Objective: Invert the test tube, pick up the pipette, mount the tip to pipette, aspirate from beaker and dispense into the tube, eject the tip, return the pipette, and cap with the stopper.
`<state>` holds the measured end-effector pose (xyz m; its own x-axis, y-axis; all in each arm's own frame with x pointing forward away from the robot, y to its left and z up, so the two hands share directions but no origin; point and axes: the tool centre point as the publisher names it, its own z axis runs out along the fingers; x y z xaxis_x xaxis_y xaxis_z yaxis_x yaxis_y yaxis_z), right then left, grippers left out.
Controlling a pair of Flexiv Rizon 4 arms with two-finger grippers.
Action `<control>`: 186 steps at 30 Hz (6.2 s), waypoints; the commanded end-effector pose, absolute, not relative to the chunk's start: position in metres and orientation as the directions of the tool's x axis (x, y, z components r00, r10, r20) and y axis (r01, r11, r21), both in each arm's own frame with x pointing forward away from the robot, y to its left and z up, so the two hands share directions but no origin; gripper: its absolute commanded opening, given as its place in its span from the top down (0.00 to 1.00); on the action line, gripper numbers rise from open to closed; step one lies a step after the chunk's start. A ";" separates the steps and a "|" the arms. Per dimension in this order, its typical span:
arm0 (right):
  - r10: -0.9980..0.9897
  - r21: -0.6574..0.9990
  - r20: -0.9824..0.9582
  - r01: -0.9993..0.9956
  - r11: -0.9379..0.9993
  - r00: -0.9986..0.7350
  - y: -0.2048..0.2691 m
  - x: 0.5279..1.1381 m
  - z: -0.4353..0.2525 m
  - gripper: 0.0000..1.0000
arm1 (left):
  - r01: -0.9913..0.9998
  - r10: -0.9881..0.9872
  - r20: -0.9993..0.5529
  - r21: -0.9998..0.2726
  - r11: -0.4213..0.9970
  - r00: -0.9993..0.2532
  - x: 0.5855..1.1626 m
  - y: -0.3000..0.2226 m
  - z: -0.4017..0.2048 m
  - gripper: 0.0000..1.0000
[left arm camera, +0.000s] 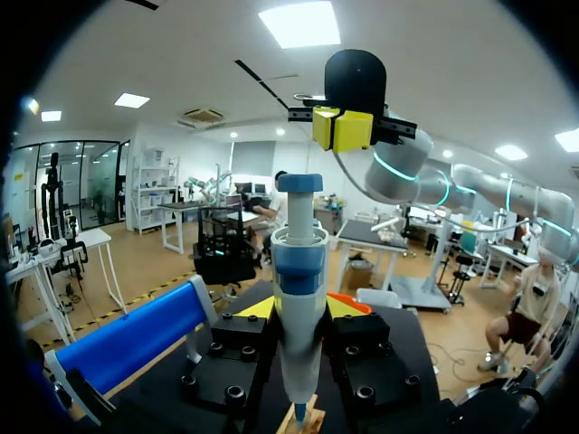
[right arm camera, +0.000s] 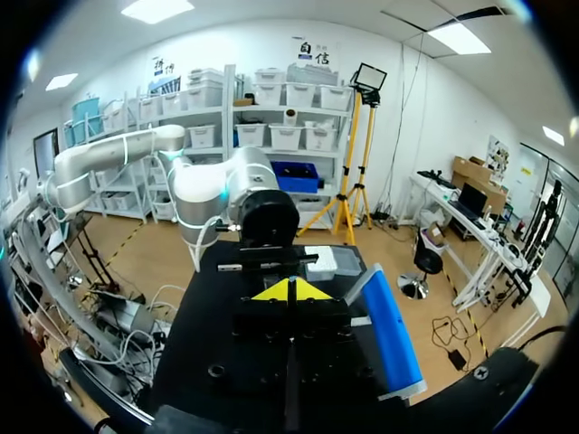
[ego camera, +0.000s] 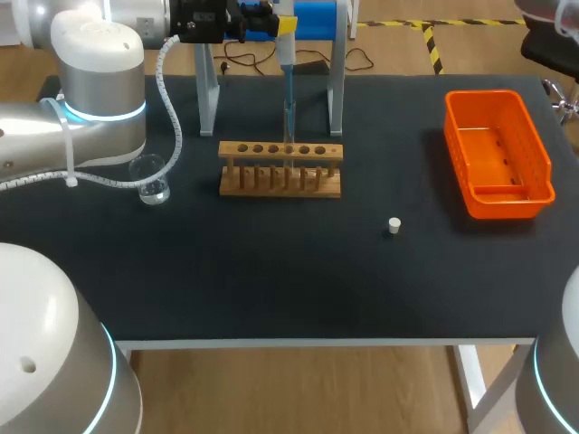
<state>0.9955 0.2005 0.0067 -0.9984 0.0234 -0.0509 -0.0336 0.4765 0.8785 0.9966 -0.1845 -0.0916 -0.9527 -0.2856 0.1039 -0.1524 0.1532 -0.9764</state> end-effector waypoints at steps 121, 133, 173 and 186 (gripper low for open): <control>0.015 0.839 0.037 0.039 0.543 -0.999 0.232 1.001 -0.038 1.00 | -0.152 -0.289 0.103 -0.977 0.151 -0.952 0.996 -0.185 -0.092 1.00; 0.012 0.832 0.052 0.050 0.552 -0.999 0.233 1.000 -0.045 1.00 | -0.152 -0.289 0.103 -0.977 0.151 -0.952 0.996 -0.185 -0.092 1.00; -0.112 0.823 -0.135 -0.174 0.540 -0.985 0.120 0.948 -0.098 0.00 | -0.152 -0.289 0.103 -0.977 0.151 -0.952 0.996 -0.185 -0.092 1.00; -0.190 0.842 -0.162 -0.237 0.485 -0.968 0.146 0.945 -0.209 0.00 | -0.152 -0.289 0.103 -0.977 0.151 -0.952 0.996 -0.185 -0.092 1.00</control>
